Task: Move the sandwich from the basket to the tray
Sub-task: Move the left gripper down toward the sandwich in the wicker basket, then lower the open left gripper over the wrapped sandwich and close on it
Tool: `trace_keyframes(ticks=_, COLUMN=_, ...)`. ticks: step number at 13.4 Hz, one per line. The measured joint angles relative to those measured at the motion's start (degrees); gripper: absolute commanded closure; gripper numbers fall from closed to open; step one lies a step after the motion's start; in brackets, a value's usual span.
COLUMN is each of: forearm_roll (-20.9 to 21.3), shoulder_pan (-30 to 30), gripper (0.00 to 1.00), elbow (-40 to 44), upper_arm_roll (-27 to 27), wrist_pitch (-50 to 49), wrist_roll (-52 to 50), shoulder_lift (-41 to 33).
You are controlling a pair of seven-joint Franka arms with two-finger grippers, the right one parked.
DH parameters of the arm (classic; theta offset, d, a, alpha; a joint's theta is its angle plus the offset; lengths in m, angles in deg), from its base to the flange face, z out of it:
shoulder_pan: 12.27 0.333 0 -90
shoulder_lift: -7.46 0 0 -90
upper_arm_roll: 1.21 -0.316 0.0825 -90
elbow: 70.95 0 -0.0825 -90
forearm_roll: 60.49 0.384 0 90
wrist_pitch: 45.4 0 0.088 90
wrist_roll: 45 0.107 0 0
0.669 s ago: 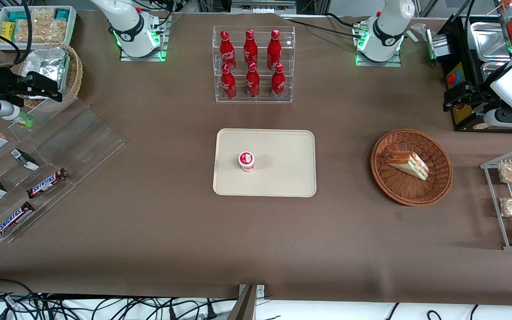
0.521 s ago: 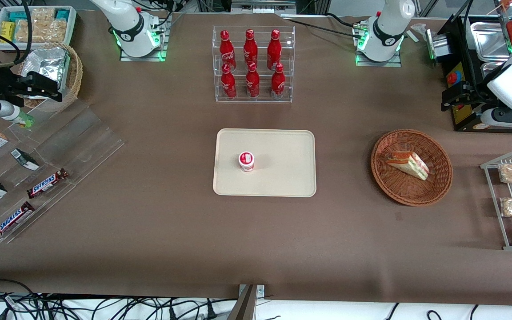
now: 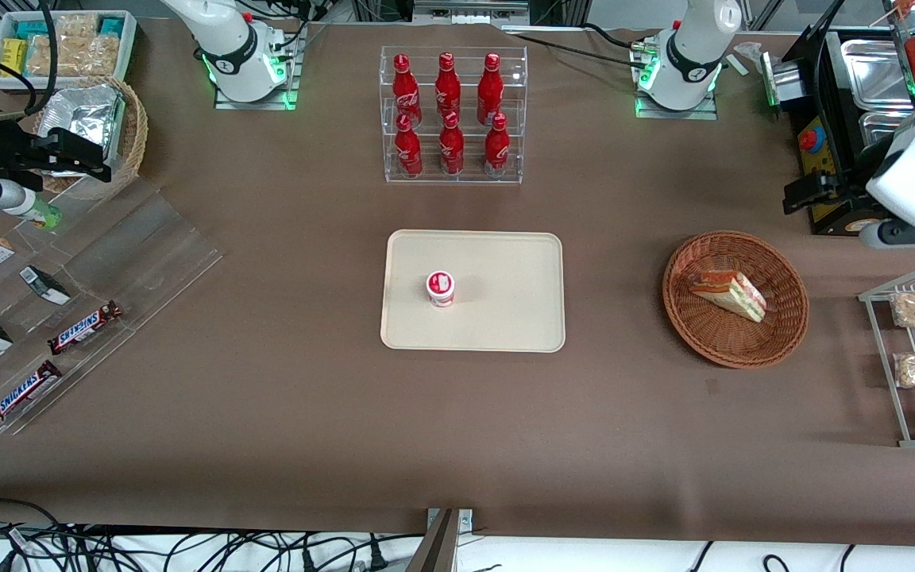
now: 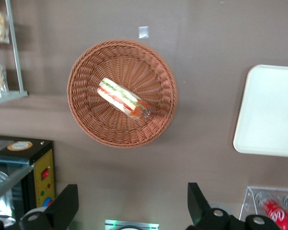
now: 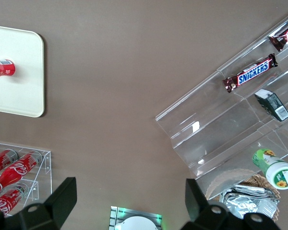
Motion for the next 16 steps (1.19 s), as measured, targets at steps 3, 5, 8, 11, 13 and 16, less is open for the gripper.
trace_keyframes(ticks=3, forearm_roll=1.38, shoulder_pan=2.14, gripper=0.0, elbow=-6.15, upper_arm_roll=-0.33, wrist_pitch=6.53, wrist_roll=-7.78, shoulder_lift=0.61)
trace_keyframes(ticks=5, forearm_roll=2.09, shoulder_pan=2.28, gripper=0.0, elbow=-10.93, upper_arm_roll=-0.32, wrist_pitch=11.99, wrist_roll=-14.74, shoulder_lift=0.58)
trace_keyframes(ticks=8, forearm_roll=5.5, shoulder_pan=2.08, gripper=0.0, elbow=-17.66, upper_arm_roll=-0.01, wrist_pitch=20.06, wrist_roll=-27.01, shoulder_lift=0.57)
trace_keyframes(ticks=11, forearm_roll=6.43, shoulder_pan=1.87, gripper=0.0, elbow=-24.02, upper_arm_roll=0.16, wrist_pitch=28.58, wrist_roll=-36.99, shoulder_lift=0.64)
trace_keyframes(ticks=13, forearm_roll=6.77, shoulder_pan=1.88, gripper=0.0, elbow=-27.65, upper_arm_roll=0.16, wrist_pitch=33.35, wrist_roll=-41.79, shoulder_lift=0.75)
trace_keyframes(ticks=16, forearm_roll=9.72, shoulder_pan=1.89, gripper=0.0, elbow=-31.67, upper_arm_roll=0.16, wrist_pitch=40.18, wrist_roll=-49.33, shoulder_lift=1.87)
